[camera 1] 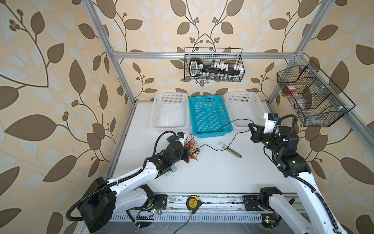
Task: Untangle the cables
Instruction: 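Carry the black wire with the right gripper over the teal basket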
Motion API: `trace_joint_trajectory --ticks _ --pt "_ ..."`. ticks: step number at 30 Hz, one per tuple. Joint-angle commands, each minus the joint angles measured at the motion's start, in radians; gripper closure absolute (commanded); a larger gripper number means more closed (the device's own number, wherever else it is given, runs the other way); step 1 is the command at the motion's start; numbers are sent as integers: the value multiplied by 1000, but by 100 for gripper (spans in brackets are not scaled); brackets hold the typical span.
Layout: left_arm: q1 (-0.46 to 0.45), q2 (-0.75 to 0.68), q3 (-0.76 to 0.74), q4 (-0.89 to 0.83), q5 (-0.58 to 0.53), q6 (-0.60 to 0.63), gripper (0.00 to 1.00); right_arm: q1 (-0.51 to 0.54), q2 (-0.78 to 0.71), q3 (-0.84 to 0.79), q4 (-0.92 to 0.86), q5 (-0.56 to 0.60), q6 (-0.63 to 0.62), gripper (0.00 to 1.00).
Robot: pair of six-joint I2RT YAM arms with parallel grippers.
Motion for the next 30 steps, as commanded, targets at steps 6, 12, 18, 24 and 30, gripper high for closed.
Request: trace_joint_trajectory --ticks 6,12,18,24,30 --pt "10 12 16 76 94 48 100 107 123 222 56 32 -61 100" --pt "10 30 19 102 118 43 100 108 225 370 98 57 -77 100" --pt "11 62 30 118 137 37 100 101 322 530 144 28 -71 100" --pt "10 81 24 147 154 23 100 82 399 594 286 -5 -43 100" --pt "11 86 22 154 158 19 100 77 512 618 394 -39 -27 100"
